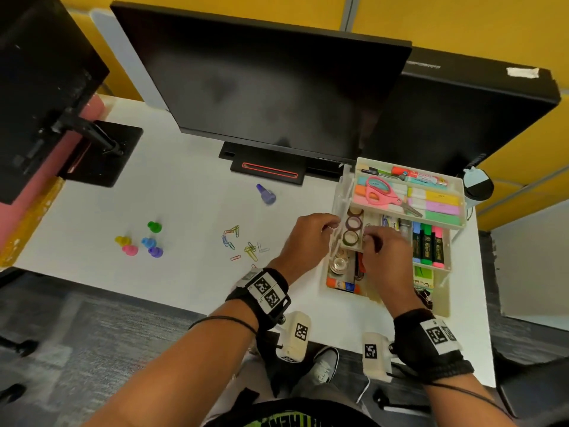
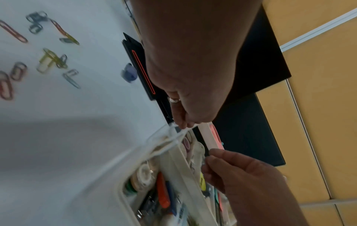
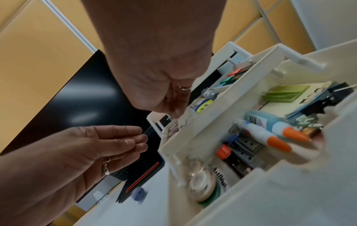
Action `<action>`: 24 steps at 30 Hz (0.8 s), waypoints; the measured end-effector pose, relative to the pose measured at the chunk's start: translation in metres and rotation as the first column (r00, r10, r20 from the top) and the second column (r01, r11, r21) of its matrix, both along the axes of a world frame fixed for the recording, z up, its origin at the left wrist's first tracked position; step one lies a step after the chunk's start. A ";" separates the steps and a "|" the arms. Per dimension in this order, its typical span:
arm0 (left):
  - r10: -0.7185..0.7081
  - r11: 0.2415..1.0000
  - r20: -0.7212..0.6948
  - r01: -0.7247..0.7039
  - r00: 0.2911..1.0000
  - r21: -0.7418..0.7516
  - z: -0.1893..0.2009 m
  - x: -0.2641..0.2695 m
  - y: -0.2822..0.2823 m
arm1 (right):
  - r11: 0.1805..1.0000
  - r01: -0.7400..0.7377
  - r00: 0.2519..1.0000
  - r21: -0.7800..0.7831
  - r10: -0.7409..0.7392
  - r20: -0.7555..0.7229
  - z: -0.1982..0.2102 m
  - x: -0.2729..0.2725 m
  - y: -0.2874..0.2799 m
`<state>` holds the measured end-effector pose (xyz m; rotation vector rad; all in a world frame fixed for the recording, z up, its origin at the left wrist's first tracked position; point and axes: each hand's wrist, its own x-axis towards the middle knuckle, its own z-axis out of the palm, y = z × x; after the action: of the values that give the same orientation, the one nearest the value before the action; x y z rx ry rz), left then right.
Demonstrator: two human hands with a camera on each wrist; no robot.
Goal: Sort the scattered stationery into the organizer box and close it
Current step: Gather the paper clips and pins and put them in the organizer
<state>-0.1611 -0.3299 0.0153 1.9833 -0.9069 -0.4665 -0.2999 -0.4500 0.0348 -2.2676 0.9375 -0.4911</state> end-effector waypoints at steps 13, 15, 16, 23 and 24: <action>-0.066 0.745 0.051 0.015 0.997 0.667 -0.089 0.142 0.187 | 0.868 -0.328 0.798 0.373 0.466 -0.382 -0.095 0.070 0.128; -0.159 0.750 0.010 0.114 0.987 0.652 -0.092 0.144 0.196 | 0.857 -0.367 0.762 0.362 0.500 -0.411 -0.102 0.080 0.138; -0.191 0.760 0.018 0.136 0.981 0.636 -0.096 0.143 0.197 | 0.855 -0.383 0.754 0.350 0.508 -0.416 -0.105 0.086 0.141; -0.227 0.836 0.113 0.134 0.967 0.533 -0.099 0.123 0.183 | 0.867 -0.413 0.763 0.279 0.496 -0.414 -0.114 0.140 0.147; -0.220 0.845 0.121 0.127 0.968 0.520 -0.099 0.121 0.183 | 0.865 -0.428 0.761 0.260 0.500 -0.413 -0.114 0.145 0.146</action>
<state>-0.0404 -0.1470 -0.0835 2.4643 -1.1733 -0.7002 -0.1549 -0.3039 -0.0794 -2.4035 0.5492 0.3623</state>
